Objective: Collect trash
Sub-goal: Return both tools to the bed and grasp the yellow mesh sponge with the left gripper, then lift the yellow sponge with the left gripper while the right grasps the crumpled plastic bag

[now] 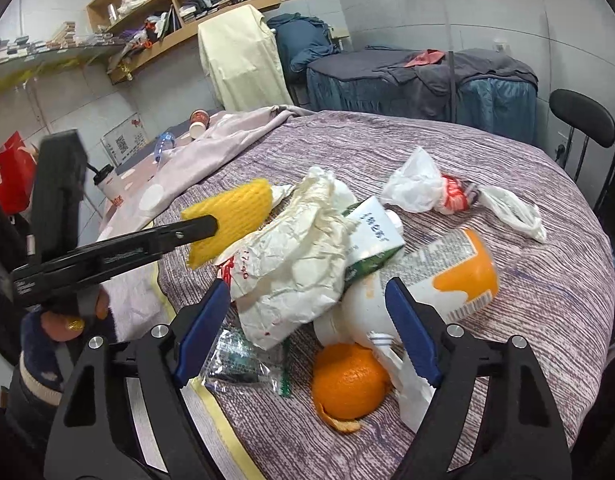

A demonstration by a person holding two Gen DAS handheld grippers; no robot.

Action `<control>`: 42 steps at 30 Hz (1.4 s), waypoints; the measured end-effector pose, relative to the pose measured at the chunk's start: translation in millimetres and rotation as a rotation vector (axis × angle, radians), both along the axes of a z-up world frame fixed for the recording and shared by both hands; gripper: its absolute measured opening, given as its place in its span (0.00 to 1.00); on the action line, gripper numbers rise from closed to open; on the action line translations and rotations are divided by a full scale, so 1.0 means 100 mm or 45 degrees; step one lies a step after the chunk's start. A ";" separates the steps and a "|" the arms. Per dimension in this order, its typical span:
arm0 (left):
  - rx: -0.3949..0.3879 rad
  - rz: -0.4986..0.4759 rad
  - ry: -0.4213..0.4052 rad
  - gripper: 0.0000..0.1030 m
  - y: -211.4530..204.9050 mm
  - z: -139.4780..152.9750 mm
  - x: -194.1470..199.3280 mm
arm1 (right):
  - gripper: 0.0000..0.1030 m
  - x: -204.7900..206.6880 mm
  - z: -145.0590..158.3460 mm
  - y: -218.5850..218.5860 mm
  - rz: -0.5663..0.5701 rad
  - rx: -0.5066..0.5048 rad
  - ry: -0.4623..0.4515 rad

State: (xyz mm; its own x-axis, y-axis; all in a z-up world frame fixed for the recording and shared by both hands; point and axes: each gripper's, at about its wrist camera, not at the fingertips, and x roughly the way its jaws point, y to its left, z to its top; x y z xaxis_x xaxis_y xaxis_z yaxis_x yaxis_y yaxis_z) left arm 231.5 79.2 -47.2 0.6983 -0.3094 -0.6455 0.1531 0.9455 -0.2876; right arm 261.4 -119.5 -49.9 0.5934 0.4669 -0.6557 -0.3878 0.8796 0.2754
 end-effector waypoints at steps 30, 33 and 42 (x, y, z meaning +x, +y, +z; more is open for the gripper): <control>-0.008 0.031 -0.276 0.10 -0.36 0.51 -1.00 | 0.10 -0.96 0.64 -0.52 -0.075 0.154 -0.282; -0.020 -0.014 -0.281 0.10 -0.51 0.51 -1.07 | 0.10 -1.12 0.68 -0.72 -0.131 0.134 -0.316; -0.026 -0.181 -0.274 0.10 -1.05 0.47 -1.17 | 0.10 -1.54 0.58 -1.44 -0.346 0.105 -0.319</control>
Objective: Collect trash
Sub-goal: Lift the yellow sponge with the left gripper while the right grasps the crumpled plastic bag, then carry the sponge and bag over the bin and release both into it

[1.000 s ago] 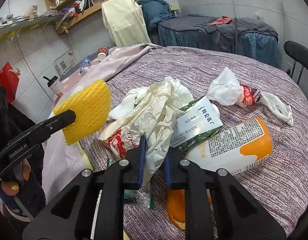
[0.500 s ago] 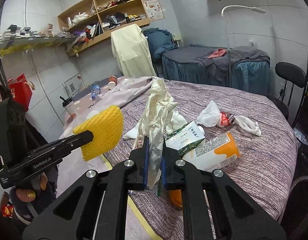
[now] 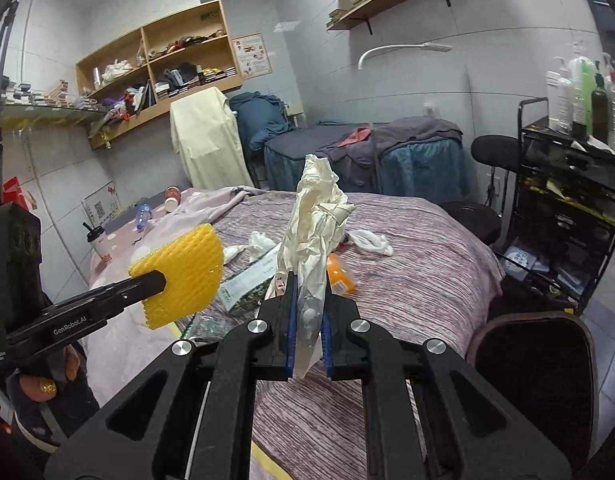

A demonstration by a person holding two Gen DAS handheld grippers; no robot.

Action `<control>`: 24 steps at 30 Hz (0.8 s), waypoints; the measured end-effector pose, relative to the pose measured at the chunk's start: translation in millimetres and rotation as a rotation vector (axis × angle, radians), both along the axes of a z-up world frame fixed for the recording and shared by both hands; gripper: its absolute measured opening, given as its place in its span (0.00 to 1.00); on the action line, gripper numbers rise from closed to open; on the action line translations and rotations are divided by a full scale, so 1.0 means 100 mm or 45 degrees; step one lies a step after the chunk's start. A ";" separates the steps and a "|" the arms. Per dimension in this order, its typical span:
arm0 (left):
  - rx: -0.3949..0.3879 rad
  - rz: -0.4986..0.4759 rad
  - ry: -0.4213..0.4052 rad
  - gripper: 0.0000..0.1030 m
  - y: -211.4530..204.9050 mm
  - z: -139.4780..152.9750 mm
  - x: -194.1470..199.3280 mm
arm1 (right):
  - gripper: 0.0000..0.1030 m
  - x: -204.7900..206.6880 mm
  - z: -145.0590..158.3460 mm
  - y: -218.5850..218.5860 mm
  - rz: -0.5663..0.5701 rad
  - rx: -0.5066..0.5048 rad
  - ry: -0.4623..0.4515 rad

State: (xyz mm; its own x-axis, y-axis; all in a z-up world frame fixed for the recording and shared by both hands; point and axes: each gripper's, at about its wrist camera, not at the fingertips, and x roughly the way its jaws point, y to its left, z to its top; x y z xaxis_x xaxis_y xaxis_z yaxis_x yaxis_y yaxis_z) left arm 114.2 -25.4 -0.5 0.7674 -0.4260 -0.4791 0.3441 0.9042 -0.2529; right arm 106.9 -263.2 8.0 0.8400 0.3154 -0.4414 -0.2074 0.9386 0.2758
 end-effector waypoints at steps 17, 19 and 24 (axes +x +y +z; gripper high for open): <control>0.052 -0.294 0.041 0.10 -0.90 -0.12 -0.07 | 0.10 -0.61 -0.40 -1.22 -0.455 -0.036 0.121; 0.062 -0.328 0.049 0.10 -1.01 -0.14 -0.08 | 0.10 -0.67 -0.47 -1.30 -0.497 -0.057 0.146; 0.084 -0.410 0.074 0.10 -1.27 -0.21 -0.10 | 0.10 -0.74 -0.66 -1.49 -0.577 -0.103 0.208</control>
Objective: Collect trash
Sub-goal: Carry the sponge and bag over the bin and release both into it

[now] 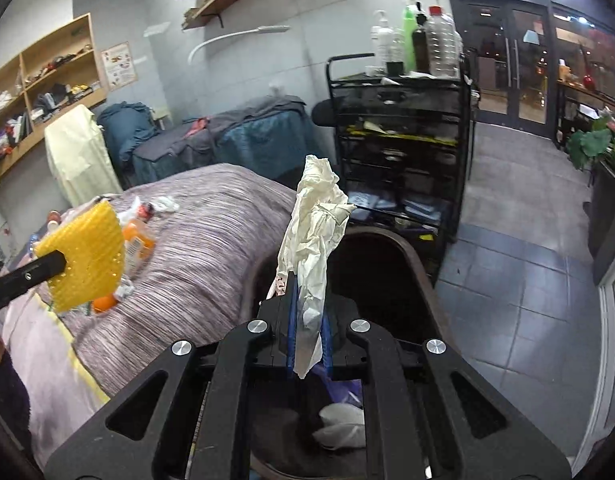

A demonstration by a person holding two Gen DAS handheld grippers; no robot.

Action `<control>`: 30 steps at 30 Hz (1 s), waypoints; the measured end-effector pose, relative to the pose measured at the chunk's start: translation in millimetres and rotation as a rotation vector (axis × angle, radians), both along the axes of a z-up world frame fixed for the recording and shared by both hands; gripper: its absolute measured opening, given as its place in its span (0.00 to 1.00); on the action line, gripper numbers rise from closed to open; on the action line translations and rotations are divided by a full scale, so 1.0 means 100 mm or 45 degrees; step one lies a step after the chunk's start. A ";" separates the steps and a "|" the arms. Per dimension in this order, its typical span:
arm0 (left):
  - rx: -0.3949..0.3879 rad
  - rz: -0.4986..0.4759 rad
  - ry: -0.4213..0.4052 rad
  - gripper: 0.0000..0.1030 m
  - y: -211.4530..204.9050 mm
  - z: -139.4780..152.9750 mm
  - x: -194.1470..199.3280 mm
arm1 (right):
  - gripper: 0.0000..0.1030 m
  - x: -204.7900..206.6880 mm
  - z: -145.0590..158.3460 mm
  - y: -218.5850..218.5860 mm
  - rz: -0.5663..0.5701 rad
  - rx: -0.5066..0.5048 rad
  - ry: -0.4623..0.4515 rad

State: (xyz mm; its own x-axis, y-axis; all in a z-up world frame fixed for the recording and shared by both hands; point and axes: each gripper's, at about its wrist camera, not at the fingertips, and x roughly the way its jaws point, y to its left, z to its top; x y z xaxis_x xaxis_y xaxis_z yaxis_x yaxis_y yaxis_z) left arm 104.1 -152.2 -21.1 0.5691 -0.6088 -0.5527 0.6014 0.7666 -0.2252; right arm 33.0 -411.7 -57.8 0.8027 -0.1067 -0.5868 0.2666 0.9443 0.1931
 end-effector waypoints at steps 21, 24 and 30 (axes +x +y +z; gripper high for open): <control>0.084 -0.189 0.072 0.10 -0.68 -0.21 -0.03 | 0.62 -0.03 -0.55 -0.26 -0.129 0.088 0.142; 0.094 -0.217 0.072 0.10 -0.79 -0.21 -0.04 | 0.62 -0.07 -0.52 -0.30 -0.153 0.082 0.120; 0.110 -0.280 0.091 0.10 -1.02 -0.23 -0.04 | 0.65 -0.18 -0.43 -0.45 -0.243 0.085 0.074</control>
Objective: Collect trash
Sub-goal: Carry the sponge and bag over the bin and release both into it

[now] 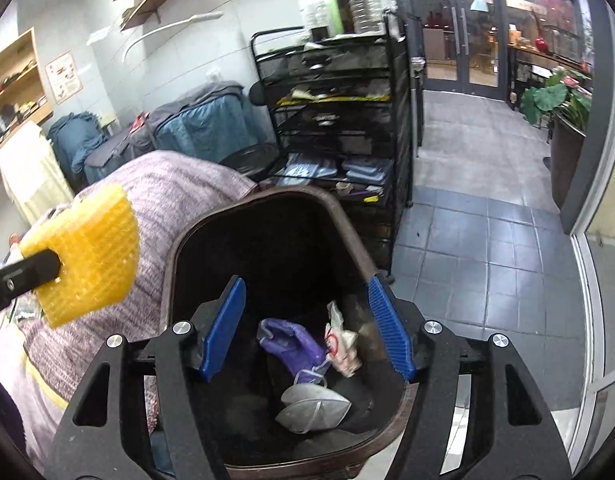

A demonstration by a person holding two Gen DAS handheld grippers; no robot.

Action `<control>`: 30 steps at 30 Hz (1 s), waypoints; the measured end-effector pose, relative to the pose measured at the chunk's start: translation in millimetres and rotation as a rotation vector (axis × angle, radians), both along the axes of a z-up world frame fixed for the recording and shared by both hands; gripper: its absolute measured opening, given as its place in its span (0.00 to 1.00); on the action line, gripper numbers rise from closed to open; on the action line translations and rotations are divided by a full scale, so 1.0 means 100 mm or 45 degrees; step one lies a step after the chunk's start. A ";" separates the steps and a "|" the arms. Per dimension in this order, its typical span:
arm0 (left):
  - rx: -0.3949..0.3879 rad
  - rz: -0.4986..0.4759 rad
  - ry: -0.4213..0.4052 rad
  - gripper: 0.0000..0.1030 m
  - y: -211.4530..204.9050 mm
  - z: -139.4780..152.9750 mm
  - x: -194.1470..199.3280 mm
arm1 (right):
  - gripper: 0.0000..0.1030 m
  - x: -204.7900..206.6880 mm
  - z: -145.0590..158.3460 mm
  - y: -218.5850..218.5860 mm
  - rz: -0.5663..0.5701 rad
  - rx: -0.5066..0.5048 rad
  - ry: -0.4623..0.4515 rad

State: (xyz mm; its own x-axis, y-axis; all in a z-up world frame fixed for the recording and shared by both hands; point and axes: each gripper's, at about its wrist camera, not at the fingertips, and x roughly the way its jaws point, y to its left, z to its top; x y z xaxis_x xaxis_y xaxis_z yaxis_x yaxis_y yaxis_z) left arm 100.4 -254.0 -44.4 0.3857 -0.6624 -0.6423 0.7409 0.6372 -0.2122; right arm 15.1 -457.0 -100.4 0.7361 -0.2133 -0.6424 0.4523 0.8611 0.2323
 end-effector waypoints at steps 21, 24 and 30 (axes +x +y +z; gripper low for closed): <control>0.154 -0.149 0.108 0.11 -0.64 -0.38 0.08 | 0.71 -0.15 -0.03 -0.38 -0.154 0.023 -0.002; 0.167 -0.159 0.113 0.27 -0.65 -0.42 0.07 | 0.71 -0.15 -0.04 -0.40 -0.160 0.024 0.000; 0.143 -0.173 0.063 0.72 -0.65 -0.39 0.01 | 0.75 -0.16 -0.04 -0.42 -0.175 0.029 -0.004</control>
